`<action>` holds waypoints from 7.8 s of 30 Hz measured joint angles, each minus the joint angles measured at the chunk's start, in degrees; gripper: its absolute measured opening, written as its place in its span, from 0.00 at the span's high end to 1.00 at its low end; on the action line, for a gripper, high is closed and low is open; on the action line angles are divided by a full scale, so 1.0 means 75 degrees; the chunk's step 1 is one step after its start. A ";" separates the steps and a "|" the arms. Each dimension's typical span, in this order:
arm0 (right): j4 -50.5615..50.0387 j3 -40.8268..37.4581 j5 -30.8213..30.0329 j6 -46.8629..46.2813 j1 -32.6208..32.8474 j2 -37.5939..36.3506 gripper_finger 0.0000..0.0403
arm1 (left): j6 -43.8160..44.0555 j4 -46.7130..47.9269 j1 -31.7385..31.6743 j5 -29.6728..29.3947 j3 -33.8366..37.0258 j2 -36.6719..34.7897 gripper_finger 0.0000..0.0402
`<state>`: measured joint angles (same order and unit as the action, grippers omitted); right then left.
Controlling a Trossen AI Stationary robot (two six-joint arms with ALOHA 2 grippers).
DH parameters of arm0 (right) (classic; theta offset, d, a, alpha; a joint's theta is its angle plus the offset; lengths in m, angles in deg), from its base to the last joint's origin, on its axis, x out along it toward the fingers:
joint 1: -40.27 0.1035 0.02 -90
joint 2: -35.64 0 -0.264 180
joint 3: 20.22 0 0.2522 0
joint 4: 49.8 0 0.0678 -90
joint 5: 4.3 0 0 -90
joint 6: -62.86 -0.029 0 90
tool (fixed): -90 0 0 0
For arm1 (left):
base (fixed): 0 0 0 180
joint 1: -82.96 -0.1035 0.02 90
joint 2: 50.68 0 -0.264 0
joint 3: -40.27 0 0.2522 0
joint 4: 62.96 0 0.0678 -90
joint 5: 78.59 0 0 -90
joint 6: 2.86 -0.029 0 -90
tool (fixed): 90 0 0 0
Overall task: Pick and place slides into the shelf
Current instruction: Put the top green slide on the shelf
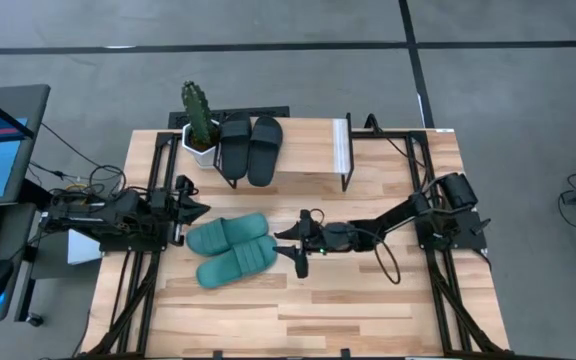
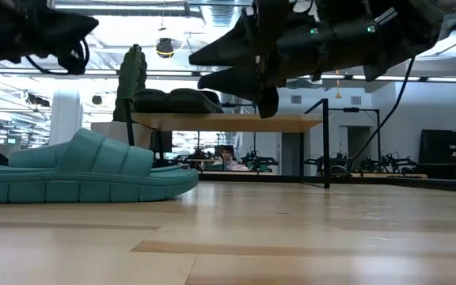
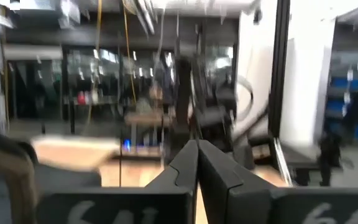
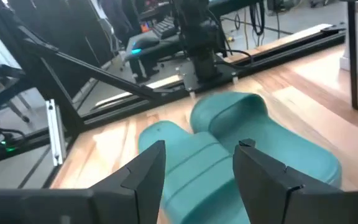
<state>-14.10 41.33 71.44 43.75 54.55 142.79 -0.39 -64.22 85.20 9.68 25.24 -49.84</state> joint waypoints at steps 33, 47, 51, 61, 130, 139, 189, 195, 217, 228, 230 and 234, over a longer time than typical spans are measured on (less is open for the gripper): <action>-0.6093 0.0003 -0.3320 0.1079 0.1212 -0.3094 0.59 | 0.5088 0.2652 0.3583 -0.4586 -0.0392 0.1268 1.00; -0.8414 -0.0003 -0.6492 -0.0824 0.2461 -0.3392 0.60 | 0.5352 0.0033 0.7347 -0.9394 -0.0515 0.3875 1.00; -0.8620 -0.0003 -0.6669 -0.1232 0.2545 -0.3392 0.60 | 0.5351 0.0007 0.7765 -0.9819 -0.1024 0.4821 1.00; -0.8727 -0.0003 -0.6645 -0.1565 0.2545 -0.3388 0.61 | 0.4868 0.1988 0.7959 -0.7948 -0.2755 0.6500 1.00; -0.9793 -0.0006 -0.5677 -0.3063 0.2796 -0.2876 0.67 | 0.6100 0.9210 0.5517 -0.3607 -0.4667 1.0655 1.00; -0.9790 -0.0006 -0.5677 -0.3063 0.2796 -0.2876 0.67 | 0.6005 0.9258 0.5517 -0.3839 -0.4665 1.0655 0.87; -0.9790 -0.0003 -0.5473 -0.3139 0.2793 -0.2879 0.67 | 0.5822 0.9864 0.6390 -0.2686 -0.4669 1.0646 0.64; -0.9790 -0.0003 -0.5475 -0.3142 0.2793 -0.2879 0.67 | 0.5973 1.0654 0.6637 -0.2865 -0.5075 1.0649 0.64; -0.9793 -0.0003 -0.5476 -0.3142 0.2793 -0.2879 0.67 | 0.4637 1.1992 0.6833 -0.4339 -0.5772 1.3822 0.64; -0.9793 -0.0009 -0.5476 -0.3142 0.2793 -0.2879 0.67 | 0.5747 1.2119 0.7638 -0.5098 -0.5953 1.4408 0.64; -0.9793 -0.0009 -0.5476 -0.3142 0.2793 -0.2879 0.67 | 0.5968 1.2096 0.7758 -0.5101 -0.5950 1.4411 0.64; -0.9793 -0.0009 -0.5476 -0.3142 0.2793 -0.2879 0.67 | 0.6418 1.1944 0.7875 -0.5395 -0.5950 1.4411 0.64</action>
<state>-87.55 41.26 30.37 20.19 75.49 121.20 47.74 25.36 144.27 -30.78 -19.38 58.25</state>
